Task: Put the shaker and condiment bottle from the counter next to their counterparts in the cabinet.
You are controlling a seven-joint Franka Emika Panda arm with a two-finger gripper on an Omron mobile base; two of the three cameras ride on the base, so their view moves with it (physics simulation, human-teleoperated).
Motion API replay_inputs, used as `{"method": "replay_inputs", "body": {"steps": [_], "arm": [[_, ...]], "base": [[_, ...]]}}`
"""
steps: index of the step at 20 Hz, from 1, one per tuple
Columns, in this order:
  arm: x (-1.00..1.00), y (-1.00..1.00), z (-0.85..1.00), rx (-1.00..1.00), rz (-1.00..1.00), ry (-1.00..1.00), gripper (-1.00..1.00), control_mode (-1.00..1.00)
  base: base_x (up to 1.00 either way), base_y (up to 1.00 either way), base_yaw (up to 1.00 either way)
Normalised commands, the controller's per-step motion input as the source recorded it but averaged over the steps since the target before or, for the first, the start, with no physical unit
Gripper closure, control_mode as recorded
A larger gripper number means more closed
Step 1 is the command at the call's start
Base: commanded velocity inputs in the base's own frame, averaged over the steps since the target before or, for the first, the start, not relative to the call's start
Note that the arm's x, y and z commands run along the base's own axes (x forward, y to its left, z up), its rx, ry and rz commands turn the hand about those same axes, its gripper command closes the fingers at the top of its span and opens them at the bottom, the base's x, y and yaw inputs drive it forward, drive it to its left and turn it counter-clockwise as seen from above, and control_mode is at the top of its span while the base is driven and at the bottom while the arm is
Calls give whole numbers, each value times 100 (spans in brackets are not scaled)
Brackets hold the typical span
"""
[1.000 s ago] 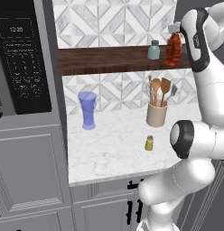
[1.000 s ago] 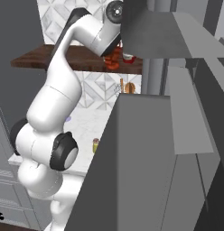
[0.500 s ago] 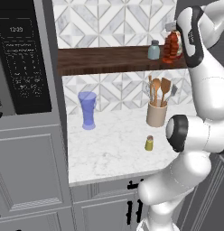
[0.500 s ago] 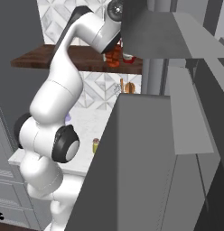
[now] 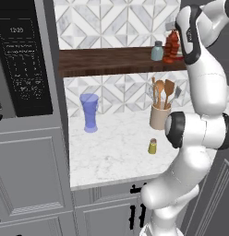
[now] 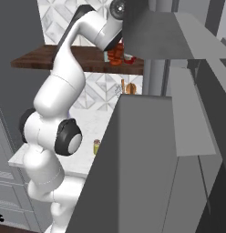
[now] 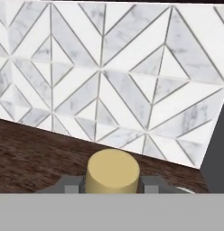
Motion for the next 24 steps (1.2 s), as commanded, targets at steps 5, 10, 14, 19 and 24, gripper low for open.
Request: {"method": "replay_inputs", "body": {"steps": [5,10,14,19,24], "arm": [[9,0,0,0,0,0,100,-100],[13,-2,-8,-1,1,0,100,-100],[14,-5,-16,-6,0,0,100,-100],[16,0,-2,0,0,0,100,-100],[25,0,-1,0,0,0,100,-100]], "base": [[0,0,0],[0,0,0],[0,0,0],[0,0,0],[0,0,0]]}}
